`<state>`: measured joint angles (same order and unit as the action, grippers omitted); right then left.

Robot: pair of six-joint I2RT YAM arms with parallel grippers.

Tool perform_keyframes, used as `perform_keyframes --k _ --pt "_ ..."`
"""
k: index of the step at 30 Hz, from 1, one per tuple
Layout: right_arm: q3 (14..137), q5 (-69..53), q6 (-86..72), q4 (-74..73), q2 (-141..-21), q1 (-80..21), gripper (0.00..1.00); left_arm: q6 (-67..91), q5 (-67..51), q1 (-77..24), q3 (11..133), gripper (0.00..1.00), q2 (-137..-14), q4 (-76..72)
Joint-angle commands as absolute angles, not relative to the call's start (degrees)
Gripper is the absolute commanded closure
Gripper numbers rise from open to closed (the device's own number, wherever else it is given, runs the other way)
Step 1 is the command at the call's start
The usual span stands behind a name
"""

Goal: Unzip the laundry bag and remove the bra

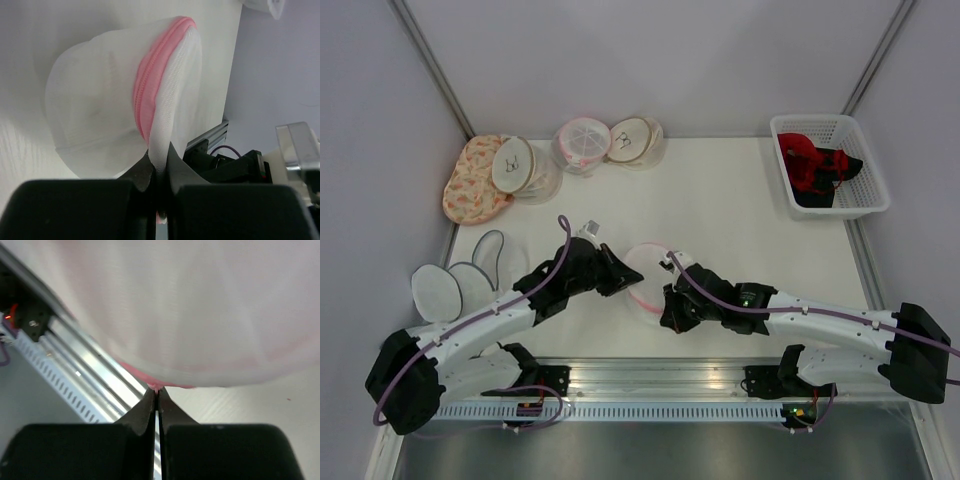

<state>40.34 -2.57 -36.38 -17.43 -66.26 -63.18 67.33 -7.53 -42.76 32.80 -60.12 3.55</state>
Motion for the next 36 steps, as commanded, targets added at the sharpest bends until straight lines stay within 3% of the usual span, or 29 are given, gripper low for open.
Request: perform_keyframes --k 1,8,12,18,21,22,24,30,36 --pt "42.2 7.6 -35.0 -30.3 -65.5 -63.5 0.99 63.1 -6.1 -41.1 35.6 0.98 -58.2 4.9" --pt "44.3 34.7 -38.6 -41.3 -66.3 -63.1 1.0 54.9 -15.5 -40.1 38.8 0.98 -63.3 4.9" --pt "46.1 43.7 -38.0 -40.7 -67.6 -60.9 0.99 48.3 -23.8 -39.9 44.0 0.98 -68.6 6.5" --pt "47.4 39.7 -33.6 -35.4 -67.9 -57.0 1.0 35.2 -27.9 -39.0 57.7 0.98 -77.8 16.9" --pt "46.8 33.6 -32.9 -33.6 -67.4 -57.0 0.99 33.0 -21.4 -37.3 62.0 0.61 -81.8 20.9" --pt "46.4 31.0 -32.9 -32.7 -67.4 -57.0 1.0 32.8 -18.2 -36.7 62.3 0.23 -82.3 21.4" --pt "45.3 26.0 -33.4 -31.0 -67.4 -57.0 1.0 34.8 -8.4 -35.9 61.3 0.01 -83.1 23.2" --pt "41.8 13.5 -34.0 -23.8 -67.9 -57.0 1.0 45.2 3.5 -35.6 51.1 0.0 -73.8 24.6" --pt "39.9 -8.0 -33.9 -9.9 -69.8 -57.1 1.0 57.0 -7.9 -35.9 39.7 0.0 -61.6 14.9"
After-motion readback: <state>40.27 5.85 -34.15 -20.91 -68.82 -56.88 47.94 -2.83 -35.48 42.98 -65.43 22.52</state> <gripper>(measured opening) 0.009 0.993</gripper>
